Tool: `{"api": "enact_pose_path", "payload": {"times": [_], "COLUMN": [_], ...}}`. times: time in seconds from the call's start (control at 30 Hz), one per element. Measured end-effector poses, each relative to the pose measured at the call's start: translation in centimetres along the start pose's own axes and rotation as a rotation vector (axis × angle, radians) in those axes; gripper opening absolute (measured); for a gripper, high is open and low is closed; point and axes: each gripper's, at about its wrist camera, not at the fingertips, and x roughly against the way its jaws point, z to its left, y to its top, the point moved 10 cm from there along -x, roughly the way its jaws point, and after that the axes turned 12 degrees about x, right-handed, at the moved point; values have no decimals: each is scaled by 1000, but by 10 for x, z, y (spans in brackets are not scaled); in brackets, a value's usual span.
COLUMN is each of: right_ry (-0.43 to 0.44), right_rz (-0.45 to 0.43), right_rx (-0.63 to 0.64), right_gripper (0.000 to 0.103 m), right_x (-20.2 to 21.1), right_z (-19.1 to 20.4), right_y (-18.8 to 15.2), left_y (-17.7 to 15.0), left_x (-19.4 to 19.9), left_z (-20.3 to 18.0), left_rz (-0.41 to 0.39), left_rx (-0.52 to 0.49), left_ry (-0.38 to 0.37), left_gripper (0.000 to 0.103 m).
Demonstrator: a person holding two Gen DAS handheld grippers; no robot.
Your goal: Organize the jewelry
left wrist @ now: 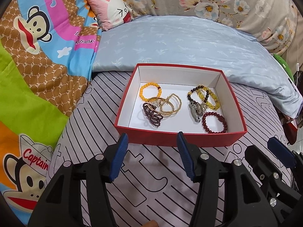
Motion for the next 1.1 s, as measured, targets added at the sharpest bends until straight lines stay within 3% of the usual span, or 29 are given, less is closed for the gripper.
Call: {"api": "enact_pose_path", "payload": {"times": [0.97, 1.1], "right_ry": [-42, -66], "right_rz": [-6, -17], "right_rx": [31, 21], "right_gripper": [52, 62], "right_x": [1, 3], "right_z": [3, -2], "right_y": [-2, -1], "left_y": [-7, -6], "left_x": [0, 1], "left_z": [8, 13], "left_rz": [-6, -19], "left_rx": [2, 18], "left_ry": [35, 43], "left_gripper": [53, 63]}}
